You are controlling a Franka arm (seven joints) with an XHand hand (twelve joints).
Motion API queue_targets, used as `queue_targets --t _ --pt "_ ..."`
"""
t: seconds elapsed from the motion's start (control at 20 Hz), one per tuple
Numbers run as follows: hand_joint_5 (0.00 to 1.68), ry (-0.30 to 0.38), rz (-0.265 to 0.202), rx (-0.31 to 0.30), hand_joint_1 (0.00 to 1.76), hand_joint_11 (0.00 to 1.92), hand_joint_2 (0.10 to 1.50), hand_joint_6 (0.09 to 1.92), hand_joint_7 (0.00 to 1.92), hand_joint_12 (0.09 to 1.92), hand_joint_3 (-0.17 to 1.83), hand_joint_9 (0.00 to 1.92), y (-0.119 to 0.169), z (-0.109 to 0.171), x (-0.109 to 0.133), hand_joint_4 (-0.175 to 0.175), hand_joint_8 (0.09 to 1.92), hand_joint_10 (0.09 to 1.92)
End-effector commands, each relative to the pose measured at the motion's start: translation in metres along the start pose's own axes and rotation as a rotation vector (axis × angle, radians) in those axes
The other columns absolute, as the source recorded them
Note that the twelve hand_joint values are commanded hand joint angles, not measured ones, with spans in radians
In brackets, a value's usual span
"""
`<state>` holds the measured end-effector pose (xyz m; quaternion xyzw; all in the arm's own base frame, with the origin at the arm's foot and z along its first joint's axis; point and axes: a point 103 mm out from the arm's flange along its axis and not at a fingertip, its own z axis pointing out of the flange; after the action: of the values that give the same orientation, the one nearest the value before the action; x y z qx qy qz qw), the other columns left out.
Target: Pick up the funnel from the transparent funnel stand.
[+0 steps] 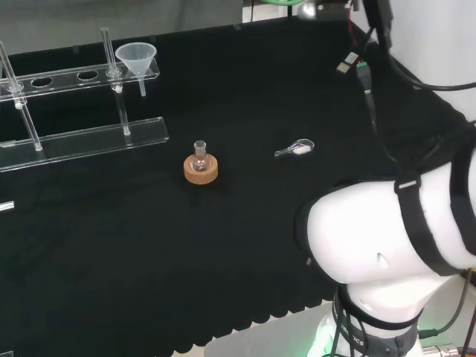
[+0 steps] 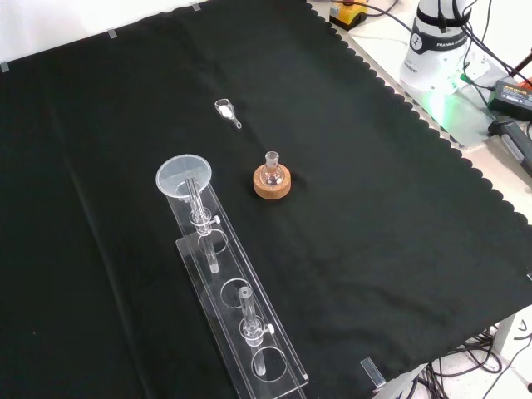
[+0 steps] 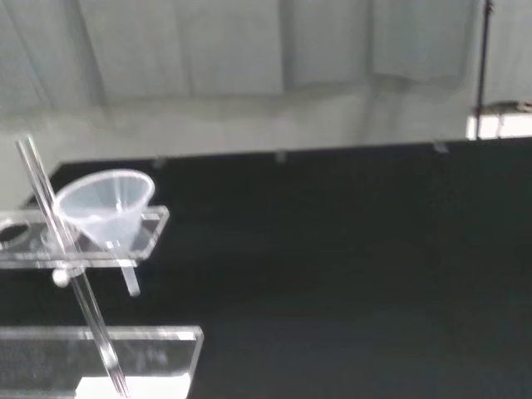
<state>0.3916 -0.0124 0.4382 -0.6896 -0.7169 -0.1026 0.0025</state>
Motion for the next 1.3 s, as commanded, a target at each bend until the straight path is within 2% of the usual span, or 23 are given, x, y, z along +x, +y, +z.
queue_targets --t 0.05,0.2,0.4,0.9,1.1,1.3 --pt "0.0 0.109 -0.068 -0.068 0.08 0.0 0.85 0.09 0.0 0.19 0.11 0.0 0.094 0.085 0.057 0.073 0.09 0.09" --pt "0.0 0.116 -0.074 -0.037 0.08 0.0 0.85 0.09 0.0 0.16 0.1 0.0 0.114 0.108 0.078 0.074 0.09 0.09" --pt "0.0 0.086 -0.104 0.037 0.08 0.0 0.85 0.09 0.0 0.15 0.1 0.0 0.137 0.141 0.104 0.072 0.09 0.09" --pt "0.0 0.022 -0.133 0.206 0.08 0.0 0.85 0.09 0.0 0.14 0.1 0.0 0.179 0.195 0.142 0.067 0.09 0.09" --pt "0.0 0.089 -0.147 0.26 0.08 0.0 0.85 0.09 0.0 0.14 0.1 0.0 0.186 0.205 0.149 0.065 0.09 0.09" --pt "0.0 0.091 -0.151 0.29 0.08 0.0 0.85 0.09 0.0 0.15 0.1 0.0 0.188 0.213 0.151 0.063 0.09 0.09"
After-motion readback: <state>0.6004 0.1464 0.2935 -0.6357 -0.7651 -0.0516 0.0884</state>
